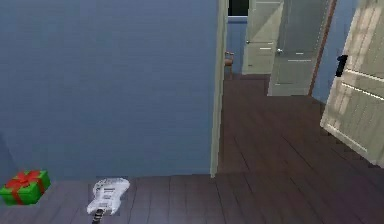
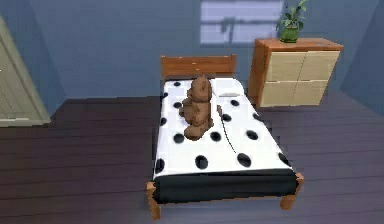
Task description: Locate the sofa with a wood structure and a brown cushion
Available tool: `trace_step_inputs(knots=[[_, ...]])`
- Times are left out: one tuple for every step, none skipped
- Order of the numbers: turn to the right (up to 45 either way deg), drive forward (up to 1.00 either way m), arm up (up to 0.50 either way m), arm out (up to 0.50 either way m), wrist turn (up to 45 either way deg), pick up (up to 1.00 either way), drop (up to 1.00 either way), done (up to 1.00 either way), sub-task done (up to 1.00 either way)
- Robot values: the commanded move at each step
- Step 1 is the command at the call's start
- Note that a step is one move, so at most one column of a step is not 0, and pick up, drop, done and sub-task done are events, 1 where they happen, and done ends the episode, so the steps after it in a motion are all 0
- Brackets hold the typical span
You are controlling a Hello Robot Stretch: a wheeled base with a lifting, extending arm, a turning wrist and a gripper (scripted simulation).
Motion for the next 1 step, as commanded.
trace_step_inputs(knots=[[9.0,0.0,0.0,0.0,0.0,0.0,0.0,0.0,0.0]])
